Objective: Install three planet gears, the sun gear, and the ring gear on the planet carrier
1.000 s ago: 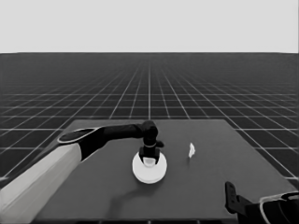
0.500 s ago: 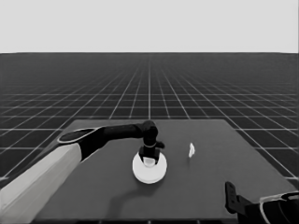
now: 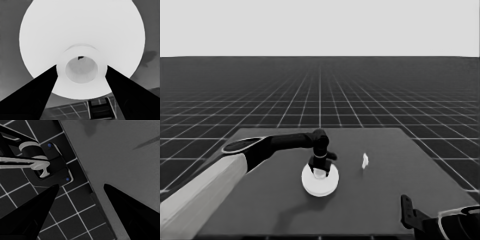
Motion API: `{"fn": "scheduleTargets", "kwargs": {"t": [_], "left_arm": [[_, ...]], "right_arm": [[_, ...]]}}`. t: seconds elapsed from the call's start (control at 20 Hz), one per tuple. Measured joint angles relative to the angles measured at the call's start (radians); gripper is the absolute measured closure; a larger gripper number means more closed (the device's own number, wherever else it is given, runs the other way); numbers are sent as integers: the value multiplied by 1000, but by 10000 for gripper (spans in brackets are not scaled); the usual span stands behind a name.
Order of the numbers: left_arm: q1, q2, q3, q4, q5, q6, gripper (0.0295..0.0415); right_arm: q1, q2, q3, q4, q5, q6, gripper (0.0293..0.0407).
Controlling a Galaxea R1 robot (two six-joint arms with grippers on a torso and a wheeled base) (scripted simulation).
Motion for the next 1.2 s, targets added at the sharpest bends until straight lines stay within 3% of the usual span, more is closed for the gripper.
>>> {"fn": "scheduleTargets", "kwargs": {"t": [1.1, 1.15, 1.2], "left_arm": [[0, 0, 0, 0, 0, 192, 362], [0, 0, 0, 0, 0, 197, 337], [-1, 0, 0, 0, 0, 200, 329]], "right_arm": [[0, 0, 0, 0, 0, 0, 315], [0, 0, 0, 0, 0, 0, 315], [0, 0, 0, 0, 0, 0, 315]]}}
